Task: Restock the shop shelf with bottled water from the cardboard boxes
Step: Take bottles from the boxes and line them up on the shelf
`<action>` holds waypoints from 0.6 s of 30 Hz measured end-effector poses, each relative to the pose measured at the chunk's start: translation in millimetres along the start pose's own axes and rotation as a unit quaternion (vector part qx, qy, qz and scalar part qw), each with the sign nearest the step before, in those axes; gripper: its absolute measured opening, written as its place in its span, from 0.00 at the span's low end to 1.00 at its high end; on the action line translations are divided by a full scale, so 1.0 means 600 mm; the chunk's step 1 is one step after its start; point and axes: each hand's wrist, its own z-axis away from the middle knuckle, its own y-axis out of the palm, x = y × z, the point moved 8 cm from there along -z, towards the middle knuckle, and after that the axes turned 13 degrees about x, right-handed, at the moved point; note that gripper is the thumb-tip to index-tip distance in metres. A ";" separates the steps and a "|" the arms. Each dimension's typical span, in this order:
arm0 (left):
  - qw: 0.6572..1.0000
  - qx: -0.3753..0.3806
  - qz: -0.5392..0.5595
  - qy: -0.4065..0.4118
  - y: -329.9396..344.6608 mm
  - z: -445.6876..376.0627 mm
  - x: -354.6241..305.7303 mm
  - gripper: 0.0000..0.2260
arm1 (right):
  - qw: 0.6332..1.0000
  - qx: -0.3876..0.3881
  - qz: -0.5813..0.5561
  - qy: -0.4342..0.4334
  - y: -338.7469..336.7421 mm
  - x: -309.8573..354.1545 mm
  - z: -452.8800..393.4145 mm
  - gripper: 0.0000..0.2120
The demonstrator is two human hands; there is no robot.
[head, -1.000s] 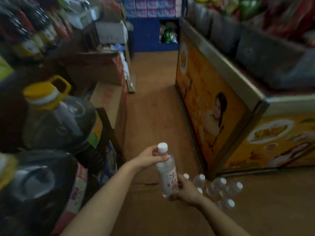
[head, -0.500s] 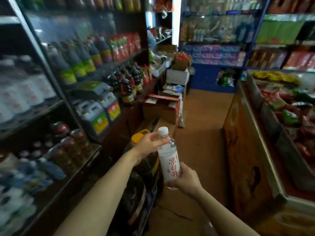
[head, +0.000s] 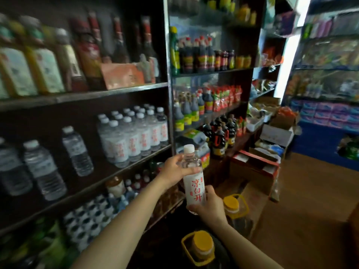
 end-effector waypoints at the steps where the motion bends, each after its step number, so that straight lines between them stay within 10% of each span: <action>1: 1.000 -0.015 -0.005 -0.004 -0.039 0.005 0.002 0.15 | 1.000 0.001 0.005 -0.012 0.021 0.023 -0.018 0.27; 18: 0.945 -0.233 -0.216 -0.074 -0.491 0.099 0.076 0.26 | 0.990 0.099 0.039 -0.089 0.399 0.289 -0.239 0.29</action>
